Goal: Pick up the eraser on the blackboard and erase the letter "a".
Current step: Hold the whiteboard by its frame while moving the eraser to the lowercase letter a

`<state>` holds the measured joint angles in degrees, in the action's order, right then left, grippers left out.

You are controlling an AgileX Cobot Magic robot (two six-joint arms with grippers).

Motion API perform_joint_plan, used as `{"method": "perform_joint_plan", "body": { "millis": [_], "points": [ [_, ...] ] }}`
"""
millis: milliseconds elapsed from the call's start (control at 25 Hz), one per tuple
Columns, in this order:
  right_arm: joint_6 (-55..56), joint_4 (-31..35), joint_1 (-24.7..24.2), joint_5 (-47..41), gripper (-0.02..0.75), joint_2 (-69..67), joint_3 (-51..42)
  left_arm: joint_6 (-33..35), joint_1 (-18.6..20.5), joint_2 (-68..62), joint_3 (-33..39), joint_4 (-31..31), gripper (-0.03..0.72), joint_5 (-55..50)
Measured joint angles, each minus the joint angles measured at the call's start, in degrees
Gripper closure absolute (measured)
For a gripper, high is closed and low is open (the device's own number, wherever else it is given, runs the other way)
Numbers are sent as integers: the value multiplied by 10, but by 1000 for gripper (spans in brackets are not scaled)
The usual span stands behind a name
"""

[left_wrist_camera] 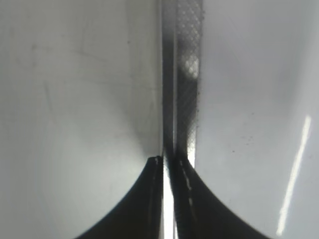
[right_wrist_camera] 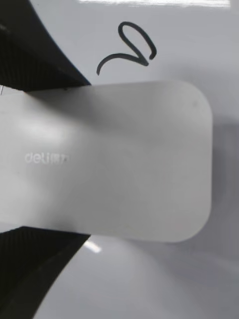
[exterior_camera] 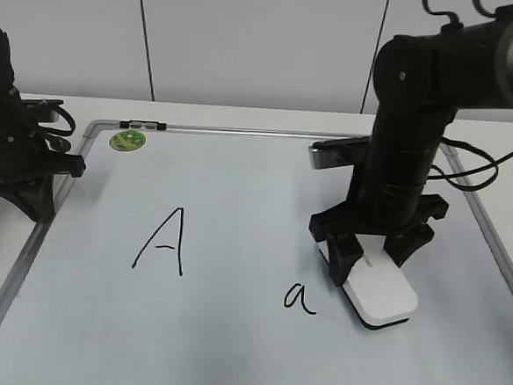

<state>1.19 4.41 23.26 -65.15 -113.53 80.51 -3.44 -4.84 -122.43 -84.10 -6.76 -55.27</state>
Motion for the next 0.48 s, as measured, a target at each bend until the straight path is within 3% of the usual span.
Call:
{"method": "perform_joint_plan", "body": {
  "millis": [480],
  "points": [
    [7, -5, 52, 1, 218, -71, 40, 0, 0, 0, 0, 0, 659, 0]
  ]
}}
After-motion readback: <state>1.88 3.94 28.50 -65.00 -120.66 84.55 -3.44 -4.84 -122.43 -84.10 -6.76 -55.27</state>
